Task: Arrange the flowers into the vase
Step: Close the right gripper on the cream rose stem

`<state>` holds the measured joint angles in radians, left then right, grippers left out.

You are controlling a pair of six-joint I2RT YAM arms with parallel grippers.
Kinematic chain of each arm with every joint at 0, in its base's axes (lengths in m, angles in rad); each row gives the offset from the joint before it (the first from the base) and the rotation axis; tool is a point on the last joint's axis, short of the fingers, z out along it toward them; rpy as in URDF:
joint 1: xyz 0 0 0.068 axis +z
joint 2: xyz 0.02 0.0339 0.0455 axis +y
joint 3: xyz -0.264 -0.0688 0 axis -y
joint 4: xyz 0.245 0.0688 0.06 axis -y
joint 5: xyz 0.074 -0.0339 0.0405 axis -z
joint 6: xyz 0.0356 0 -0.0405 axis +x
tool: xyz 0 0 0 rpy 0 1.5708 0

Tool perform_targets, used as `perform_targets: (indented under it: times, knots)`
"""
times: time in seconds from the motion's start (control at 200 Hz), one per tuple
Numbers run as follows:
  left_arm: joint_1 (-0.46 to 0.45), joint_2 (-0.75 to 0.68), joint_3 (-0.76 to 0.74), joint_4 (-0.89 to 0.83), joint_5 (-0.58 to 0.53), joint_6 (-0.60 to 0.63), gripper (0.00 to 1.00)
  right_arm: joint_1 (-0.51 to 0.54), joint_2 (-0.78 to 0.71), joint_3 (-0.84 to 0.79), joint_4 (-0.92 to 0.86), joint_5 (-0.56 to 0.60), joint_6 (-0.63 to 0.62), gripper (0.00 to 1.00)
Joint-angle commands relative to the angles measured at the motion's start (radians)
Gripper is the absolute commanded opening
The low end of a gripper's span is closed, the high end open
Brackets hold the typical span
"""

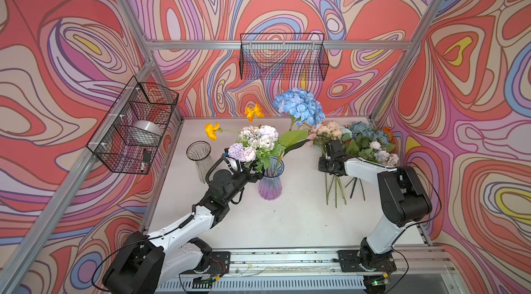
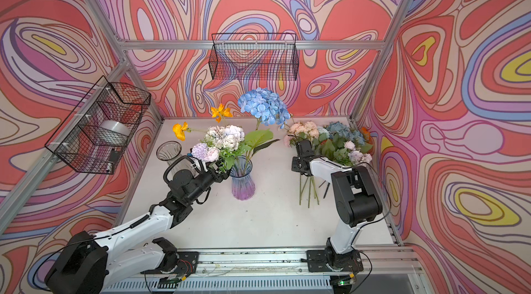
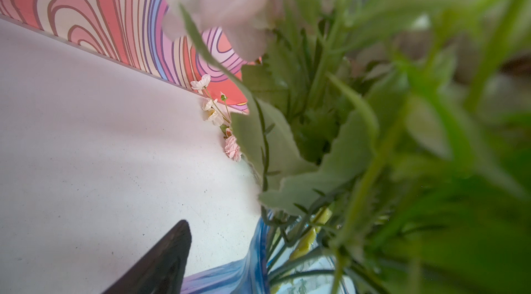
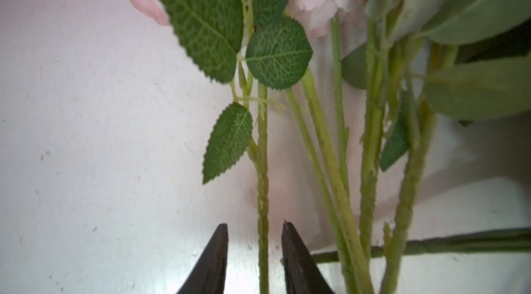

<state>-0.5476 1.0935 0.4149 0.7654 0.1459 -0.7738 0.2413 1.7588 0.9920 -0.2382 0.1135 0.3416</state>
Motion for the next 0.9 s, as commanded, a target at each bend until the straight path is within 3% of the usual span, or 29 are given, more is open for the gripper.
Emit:
perform_targets:
  times: [0.0,0.185,0.586,0.741,0.891]
  knots:
    - [-0.003,-0.015,-0.008,0.008,-0.021,0.005,0.86,-0.006,0.047,0.039,0.044,-0.019,0.012,0.22]
    - [-0.003,-0.020,-0.005,-0.002,-0.026,0.009,0.86,-0.006,0.041,0.031,0.062,-0.026,0.009,0.00]
    - [-0.003,-0.006,0.003,0.008,-0.025,0.007,0.86,-0.011,-0.107,-0.026,0.125,-0.111,-0.002,0.00]
    - [-0.003,-0.012,-0.002,0.008,-0.026,0.007,0.86,-0.043,-0.194,-0.104,0.234,-0.218,0.043,0.00]
    - [-0.003,-0.017,-0.004,0.005,-0.028,0.010,0.86,-0.061,-0.281,-0.185,0.343,-0.232,0.054,0.00]
